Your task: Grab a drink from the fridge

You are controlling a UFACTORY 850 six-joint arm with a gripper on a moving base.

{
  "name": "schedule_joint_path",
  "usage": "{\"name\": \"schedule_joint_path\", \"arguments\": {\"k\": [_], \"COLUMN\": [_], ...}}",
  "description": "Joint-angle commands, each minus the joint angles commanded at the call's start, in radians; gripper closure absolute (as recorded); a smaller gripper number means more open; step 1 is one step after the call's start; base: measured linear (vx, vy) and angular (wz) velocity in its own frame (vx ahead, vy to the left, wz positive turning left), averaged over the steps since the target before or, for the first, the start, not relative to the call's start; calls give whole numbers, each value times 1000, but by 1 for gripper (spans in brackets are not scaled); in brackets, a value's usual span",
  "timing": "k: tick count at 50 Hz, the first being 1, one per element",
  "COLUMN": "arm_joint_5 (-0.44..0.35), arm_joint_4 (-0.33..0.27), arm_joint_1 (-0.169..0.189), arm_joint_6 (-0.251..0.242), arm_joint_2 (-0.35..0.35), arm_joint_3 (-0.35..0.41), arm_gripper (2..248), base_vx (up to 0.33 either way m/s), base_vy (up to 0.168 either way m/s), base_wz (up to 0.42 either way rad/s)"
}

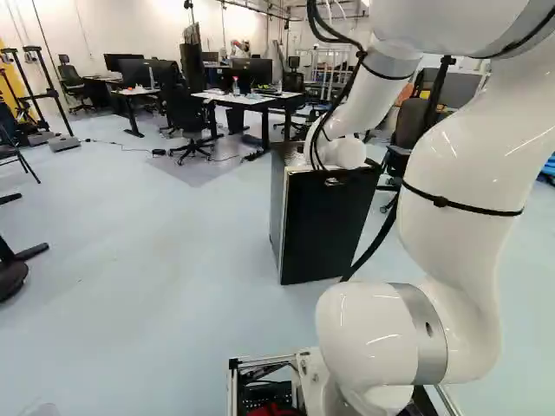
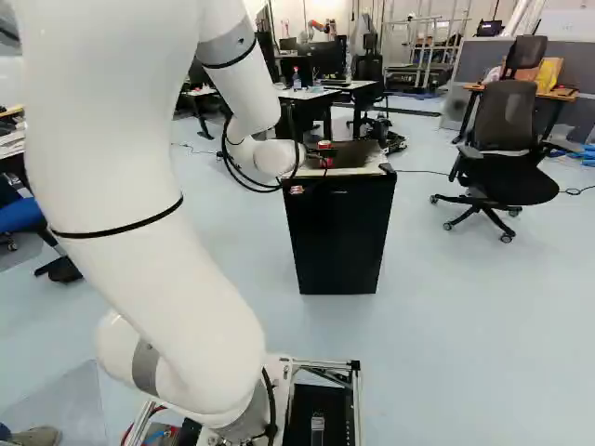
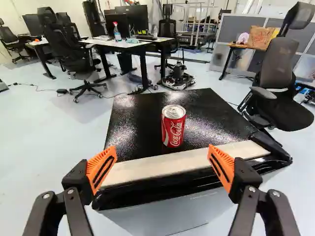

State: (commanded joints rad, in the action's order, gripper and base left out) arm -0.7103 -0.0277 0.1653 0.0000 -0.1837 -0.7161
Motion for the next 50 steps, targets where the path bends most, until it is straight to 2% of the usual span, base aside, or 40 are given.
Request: {"name": "schedule_joint_path", "arguments": {"k": [25,50], "arm_joint_5": [-81,-203], "arm_joint_4": [0,0], "arm_joint_1": [-1,16], "arm_joint_6": [0,0], "arm_joint_2": [-99,-207], "arm_joint_3": [-53,-120], "arm_gripper": [3,3], "base_vx": [0,0], "base_vy": [0,0], "base_wz": [0,0]}}
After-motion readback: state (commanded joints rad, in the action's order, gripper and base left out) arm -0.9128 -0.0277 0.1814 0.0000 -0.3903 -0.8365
